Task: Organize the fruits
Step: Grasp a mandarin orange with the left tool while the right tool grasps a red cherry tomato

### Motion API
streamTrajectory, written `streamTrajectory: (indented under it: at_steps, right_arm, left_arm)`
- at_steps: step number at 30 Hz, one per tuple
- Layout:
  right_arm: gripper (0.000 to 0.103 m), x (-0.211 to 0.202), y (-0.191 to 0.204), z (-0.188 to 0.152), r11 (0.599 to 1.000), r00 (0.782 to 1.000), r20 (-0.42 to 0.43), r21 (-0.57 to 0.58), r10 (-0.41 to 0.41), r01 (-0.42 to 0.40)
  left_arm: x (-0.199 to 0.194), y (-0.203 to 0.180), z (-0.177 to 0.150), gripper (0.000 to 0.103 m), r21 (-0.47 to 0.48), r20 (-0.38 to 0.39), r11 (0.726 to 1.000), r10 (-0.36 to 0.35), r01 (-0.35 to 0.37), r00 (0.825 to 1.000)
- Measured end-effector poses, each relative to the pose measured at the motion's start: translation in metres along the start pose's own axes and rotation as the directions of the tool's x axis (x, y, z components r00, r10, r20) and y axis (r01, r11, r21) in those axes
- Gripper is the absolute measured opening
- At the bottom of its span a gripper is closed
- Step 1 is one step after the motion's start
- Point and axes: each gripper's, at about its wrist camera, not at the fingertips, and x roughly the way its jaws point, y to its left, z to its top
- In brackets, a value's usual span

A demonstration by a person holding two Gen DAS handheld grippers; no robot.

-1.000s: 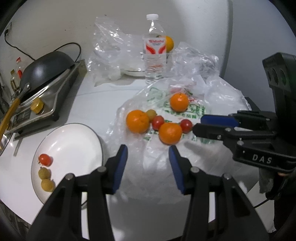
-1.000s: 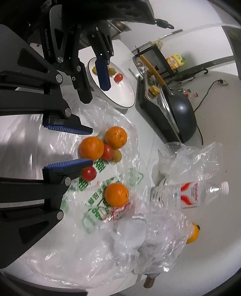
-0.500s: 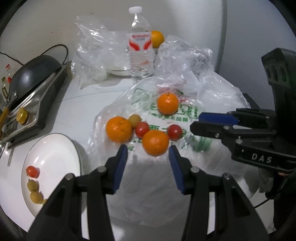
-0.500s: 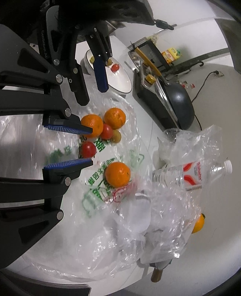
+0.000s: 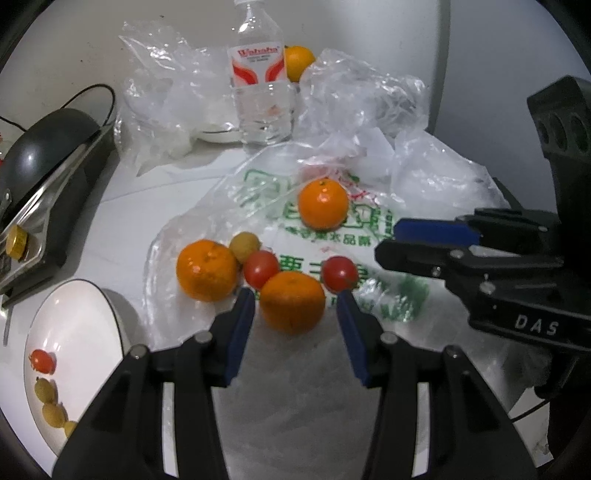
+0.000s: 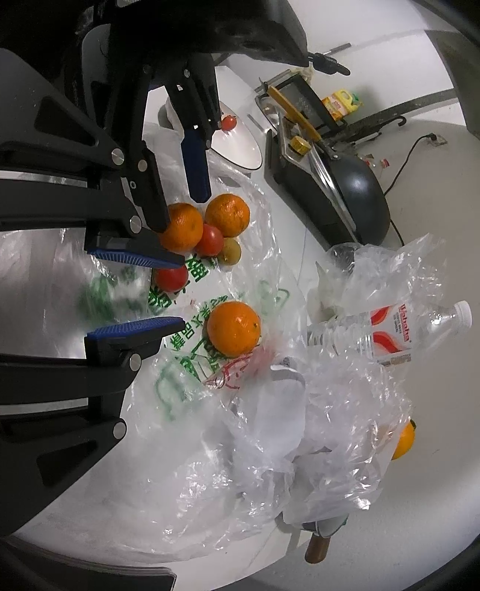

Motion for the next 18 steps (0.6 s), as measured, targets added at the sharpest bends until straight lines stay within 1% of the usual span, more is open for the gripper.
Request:
streamTrajectory:
  at_steps: [2,7,10,11,12,15,18]
  right_arm:
    - [0.029,0.002,-0.001,0.0,1.0,1.0,-0.004,0.001,0.001,-0.001]
    - [0.029,0.01,0.0,0.002,1.0,1.0,-0.018,-0.005,0.006,-0.006]
    - [0.029,0.015,0.003,0.003,1.0,1.0,-0.03,-0.013,0.007,-0.008]
    - [0.029,0.016,0.004,0.004,1.0,0.999,-0.035,-0.019,0.008,-0.009]
    - [0.028,0.017,0.006,0.004,1.0,0.999,-0.037,-0.022,0.008,-0.009]
    - [0.028,0.022,0.009,0.006,0.999,0.999,-0.051,-0.031,0.007,-0.009]
    - [0.028,0.027,0.013,0.008,0.999,0.998,-0.062,-0.036,0.007,-0.009]
  left_arm:
    - [0.004,0.001,0.001,0.048,0.007,-0.003,1.0,0.002,-0.002,1.0]
    - [0.012,0.007,0.003,0.047,-0.001,-0.018,1.0,-0.025,0.025,1.0]
    - [0.017,0.007,0.003,0.046,0.011,-0.029,0.999,-0.033,0.033,0.999]
    - [0.018,0.007,0.003,0.043,0.01,-0.035,0.999,-0.038,0.039,0.999]
    - [0.019,0.008,0.001,0.043,0.0,-0.042,0.999,-0.051,0.051,0.998]
    - [0.017,0.012,0.0,0.042,-0.017,-0.034,0.998,-0.066,0.065,0.997]
    - [0.012,0.018,-0.002,0.042,-0.024,-0.019,0.998,-0.065,0.065,0.998]
